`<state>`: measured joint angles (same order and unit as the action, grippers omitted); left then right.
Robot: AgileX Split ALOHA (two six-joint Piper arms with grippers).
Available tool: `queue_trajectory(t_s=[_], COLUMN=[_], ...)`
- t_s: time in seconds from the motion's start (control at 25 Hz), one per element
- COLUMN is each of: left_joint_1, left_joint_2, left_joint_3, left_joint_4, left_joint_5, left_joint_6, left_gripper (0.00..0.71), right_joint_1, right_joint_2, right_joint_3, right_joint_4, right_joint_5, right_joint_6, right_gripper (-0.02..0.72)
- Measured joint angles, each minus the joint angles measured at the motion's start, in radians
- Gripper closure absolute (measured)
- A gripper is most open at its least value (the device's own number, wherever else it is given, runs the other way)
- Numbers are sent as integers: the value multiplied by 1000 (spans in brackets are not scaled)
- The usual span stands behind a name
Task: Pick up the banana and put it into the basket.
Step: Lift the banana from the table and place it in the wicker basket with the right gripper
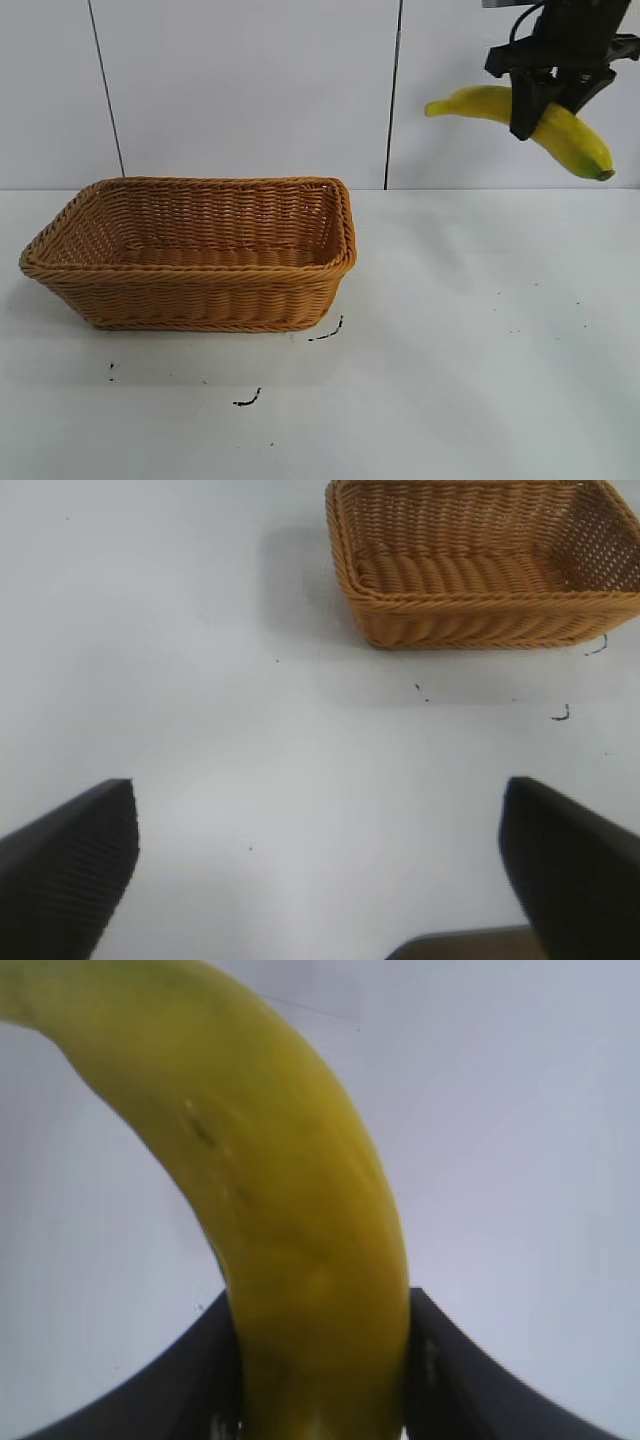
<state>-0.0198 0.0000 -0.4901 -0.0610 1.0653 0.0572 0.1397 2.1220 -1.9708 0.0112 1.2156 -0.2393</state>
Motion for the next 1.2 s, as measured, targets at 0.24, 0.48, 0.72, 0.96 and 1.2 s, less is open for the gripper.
queue_trajectory(t_s=[0.24, 0.48, 0.72, 0.96, 1.2], left_joint_1=[0, 0, 0, 0, 0], left_joint_2=[0, 0, 0, 0, 0], left_joint_3=[0, 0, 0, 0, 0], left_joint_4=[0, 0, 0, 0, 0], left_joint_5=[0, 0, 0, 0, 0], left_joint_6=[0, 0, 0, 0, 0], left_gripper=[15, 15, 15, 15, 15], right_joint_1=[168, 304, 411, 508, 547], right_joint_2=[0, 0, 0, 7, 84], right_joint_3=[-1, -1, -1, -1, -1], right_joint_4=[-17, -44, -80, -136, -199], right_joint_5=[1, -21, -92, -310, -445], right_joint_6=[0, -6, -99, -166, -190], right_gripper=[386, 386, 386, 386, 386])
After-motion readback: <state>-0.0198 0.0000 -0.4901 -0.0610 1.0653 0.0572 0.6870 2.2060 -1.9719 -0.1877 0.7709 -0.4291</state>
